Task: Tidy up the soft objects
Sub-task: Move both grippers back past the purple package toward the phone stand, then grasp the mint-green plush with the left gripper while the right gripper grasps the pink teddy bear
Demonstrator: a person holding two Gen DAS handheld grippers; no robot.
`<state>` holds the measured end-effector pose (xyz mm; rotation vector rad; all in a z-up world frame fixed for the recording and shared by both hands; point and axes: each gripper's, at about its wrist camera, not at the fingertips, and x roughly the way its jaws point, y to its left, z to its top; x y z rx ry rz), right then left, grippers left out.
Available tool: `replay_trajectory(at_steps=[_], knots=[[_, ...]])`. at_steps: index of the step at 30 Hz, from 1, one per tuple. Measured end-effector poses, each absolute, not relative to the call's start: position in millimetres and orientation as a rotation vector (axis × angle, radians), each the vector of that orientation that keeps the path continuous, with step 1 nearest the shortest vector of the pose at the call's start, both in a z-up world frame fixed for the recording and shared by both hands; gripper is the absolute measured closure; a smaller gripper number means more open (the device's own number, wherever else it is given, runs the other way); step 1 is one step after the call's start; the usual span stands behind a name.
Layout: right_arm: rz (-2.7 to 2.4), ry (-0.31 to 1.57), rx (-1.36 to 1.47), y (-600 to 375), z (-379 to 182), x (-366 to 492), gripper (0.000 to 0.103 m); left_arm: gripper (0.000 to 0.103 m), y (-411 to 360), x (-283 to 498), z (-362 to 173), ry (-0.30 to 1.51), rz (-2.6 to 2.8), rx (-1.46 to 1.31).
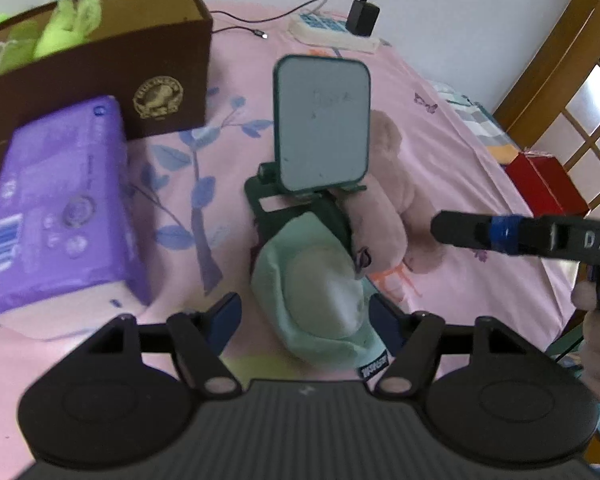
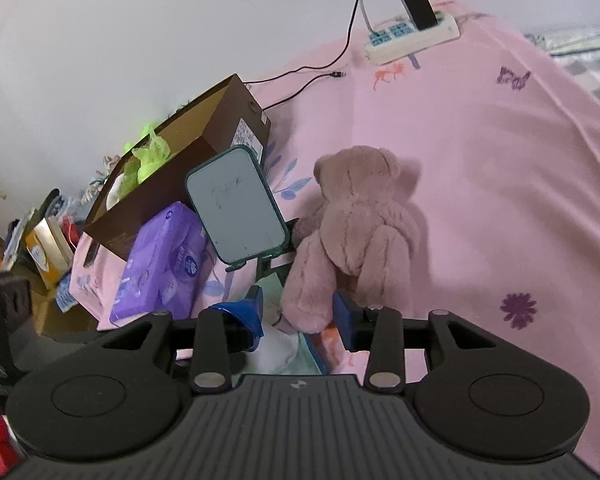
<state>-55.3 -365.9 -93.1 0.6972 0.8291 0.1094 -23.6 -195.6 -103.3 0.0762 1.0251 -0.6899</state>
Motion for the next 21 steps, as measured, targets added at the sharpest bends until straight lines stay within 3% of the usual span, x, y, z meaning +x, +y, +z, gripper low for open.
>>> replay_trajectory(at_steps=[15,21], knots=[[0.071,0.942,0.623,-347,-118,-14,0.08,0.031,-213,-14,-125,1.068,-0.738,0.105],[0.07,0.931,0.691,-355,-126,-15,0.087,0.032,-215,-12,-125,1.053,-0.769,0.1]])
